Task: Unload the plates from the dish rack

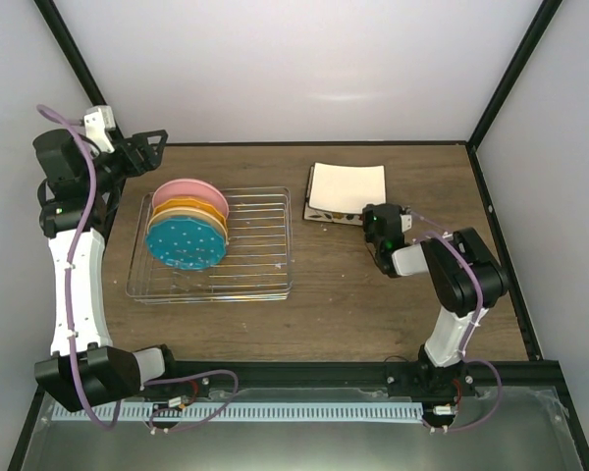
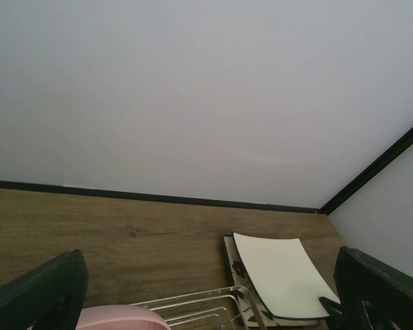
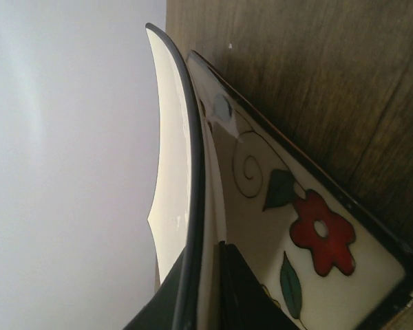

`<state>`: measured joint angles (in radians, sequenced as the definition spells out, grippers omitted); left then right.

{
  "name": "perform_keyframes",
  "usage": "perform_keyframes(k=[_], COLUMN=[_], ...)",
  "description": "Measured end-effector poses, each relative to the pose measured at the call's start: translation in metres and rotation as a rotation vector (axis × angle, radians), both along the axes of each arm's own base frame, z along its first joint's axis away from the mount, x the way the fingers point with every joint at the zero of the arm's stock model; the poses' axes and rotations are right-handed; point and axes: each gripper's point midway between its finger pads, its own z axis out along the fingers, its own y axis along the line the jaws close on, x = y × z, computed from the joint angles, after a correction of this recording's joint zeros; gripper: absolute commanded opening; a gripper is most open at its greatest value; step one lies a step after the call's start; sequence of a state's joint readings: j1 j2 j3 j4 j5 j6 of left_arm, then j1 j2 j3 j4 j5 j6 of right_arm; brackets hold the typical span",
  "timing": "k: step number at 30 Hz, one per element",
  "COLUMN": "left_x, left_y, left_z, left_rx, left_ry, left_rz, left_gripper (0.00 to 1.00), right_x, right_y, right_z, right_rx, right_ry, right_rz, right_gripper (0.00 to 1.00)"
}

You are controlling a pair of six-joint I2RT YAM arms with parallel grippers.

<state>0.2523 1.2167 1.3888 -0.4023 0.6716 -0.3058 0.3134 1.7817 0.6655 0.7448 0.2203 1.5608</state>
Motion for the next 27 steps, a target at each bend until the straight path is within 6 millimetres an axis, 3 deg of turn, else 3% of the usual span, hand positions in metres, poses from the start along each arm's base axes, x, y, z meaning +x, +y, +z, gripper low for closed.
perform_keyframes(k=[8, 17, 23, 27], left_x=[0.000, 0.000, 0.000, 0.001], left_y=[-0.001, -0.001, -0.002, -0.002], left_z=[0.000, -0.005, -0.008, -0.010], left_rx=[-0.001, -0.005, -0.009, -0.013], left_ry=[-0.002, 0.006, 0.011, 0.014], left_rz=[-0.007, -0.011, -0.013, -0.015], left_gripper=[1.00, 1.00, 1.00, 1.00], right_x=[-0.001, 0.009, 0.006, 0.003], right_y=[0.005, 0.017, 0.020, 0.020], right_z=[-0.013, -0.005, -0.011, -0.010], right_rx=[0.025, 0.099, 0.131, 0.148], right_ry=[0.034, 0.013, 0.049, 0.066], right_rz=[0.008, 0.036, 0.041, 0.037], right_gripper=[0.05, 0.36, 0.55, 0.59])
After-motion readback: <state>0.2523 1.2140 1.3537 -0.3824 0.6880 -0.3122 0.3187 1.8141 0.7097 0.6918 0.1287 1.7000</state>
